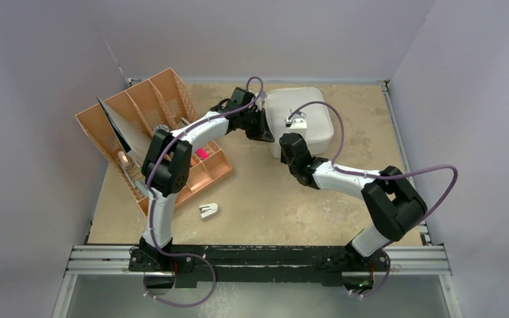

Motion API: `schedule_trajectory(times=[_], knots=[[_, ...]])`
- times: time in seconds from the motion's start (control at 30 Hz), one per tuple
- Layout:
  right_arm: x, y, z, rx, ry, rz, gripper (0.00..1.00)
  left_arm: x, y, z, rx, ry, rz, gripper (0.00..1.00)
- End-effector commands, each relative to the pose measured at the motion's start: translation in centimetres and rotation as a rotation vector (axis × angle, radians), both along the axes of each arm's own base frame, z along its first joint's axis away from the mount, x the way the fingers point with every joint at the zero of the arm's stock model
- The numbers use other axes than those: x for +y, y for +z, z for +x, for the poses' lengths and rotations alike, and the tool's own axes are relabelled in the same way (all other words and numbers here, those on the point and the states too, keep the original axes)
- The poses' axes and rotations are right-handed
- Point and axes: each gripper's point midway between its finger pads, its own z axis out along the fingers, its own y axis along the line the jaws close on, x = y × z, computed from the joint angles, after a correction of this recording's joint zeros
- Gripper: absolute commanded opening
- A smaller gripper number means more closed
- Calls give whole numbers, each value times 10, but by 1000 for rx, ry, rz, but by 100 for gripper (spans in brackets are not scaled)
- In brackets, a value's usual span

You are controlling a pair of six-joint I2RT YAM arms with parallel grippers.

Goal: Organize the medicine kit
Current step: Zip the medicine box at the center of the board.

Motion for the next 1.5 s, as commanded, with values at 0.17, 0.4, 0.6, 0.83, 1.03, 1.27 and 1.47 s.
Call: schedule_trajectory(times=[0.17, 0.4, 0.6, 0.83, 1.03, 1.27, 1.47], knots=[[-37, 10, 5, -62, -114, 13, 0, 45, -61, -17, 92, 22, 246, 0], [-57, 6, -1, -50, -152, 49, 0, 46, -63, -16, 93, 26, 253, 0], [-78, 5, 0, -51, -191, 60, 0, 47, -64, -16, 94, 29, 257, 0], [-91, 4, 5, -51, -165, 92, 0, 47, -62, -15, 91, 30, 259, 0], [-63, 19, -2, -58, 49, 150, 10, 44, -58, -14, 86, 30, 244, 0], [-38, 15, -20, -10, 285, 127, 35, 43, -55, -13, 77, 26, 241, 0], [-19, 8, -16, 17, 352, 184, 54, 46, -51, -10, 65, 14, 255, 0]])
